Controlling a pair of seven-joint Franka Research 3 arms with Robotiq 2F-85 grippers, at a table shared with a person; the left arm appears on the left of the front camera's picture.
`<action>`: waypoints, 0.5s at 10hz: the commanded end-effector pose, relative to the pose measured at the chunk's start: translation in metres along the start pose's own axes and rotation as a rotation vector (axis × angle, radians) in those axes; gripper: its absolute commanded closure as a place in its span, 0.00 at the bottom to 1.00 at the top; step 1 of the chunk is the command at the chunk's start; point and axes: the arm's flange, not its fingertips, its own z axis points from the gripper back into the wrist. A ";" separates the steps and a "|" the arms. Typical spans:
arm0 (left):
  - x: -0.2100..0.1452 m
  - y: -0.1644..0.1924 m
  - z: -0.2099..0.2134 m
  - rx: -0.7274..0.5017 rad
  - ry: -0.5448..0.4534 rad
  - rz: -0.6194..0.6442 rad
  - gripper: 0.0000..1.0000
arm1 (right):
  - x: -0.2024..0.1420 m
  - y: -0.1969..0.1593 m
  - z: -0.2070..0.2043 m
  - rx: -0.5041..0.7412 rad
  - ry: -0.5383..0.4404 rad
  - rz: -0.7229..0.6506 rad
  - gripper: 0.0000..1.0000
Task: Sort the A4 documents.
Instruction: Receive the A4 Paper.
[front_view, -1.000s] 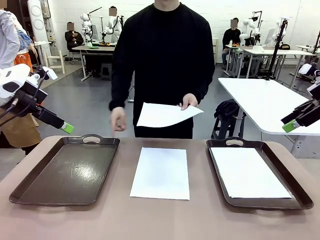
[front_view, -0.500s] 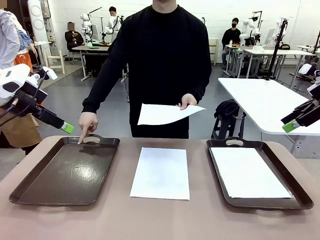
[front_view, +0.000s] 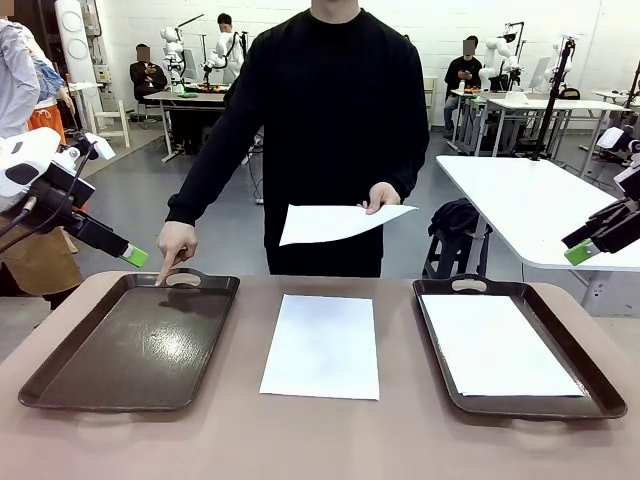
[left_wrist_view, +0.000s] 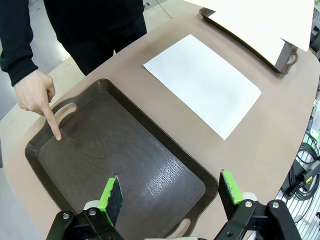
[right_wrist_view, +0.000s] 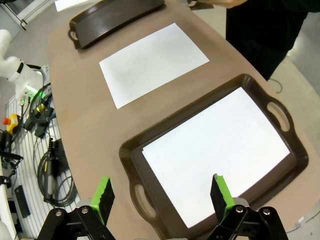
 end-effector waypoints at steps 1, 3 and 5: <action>-0.002 0.003 -0.001 -0.014 -0.014 -0.012 0.00 | 0.002 0.000 -0.001 -0.009 0.002 0.004 0.00; -0.002 0.003 -0.001 -0.014 -0.014 -0.012 0.00 | 0.002 0.000 -0.001 -0.009 0.002 0.004 0.00; 0.003 0.001 -0.010 -0.029 0.013 0.052 0.00 | 0.002 0.000 -0.001 -0.009 0.002 0.004 0.00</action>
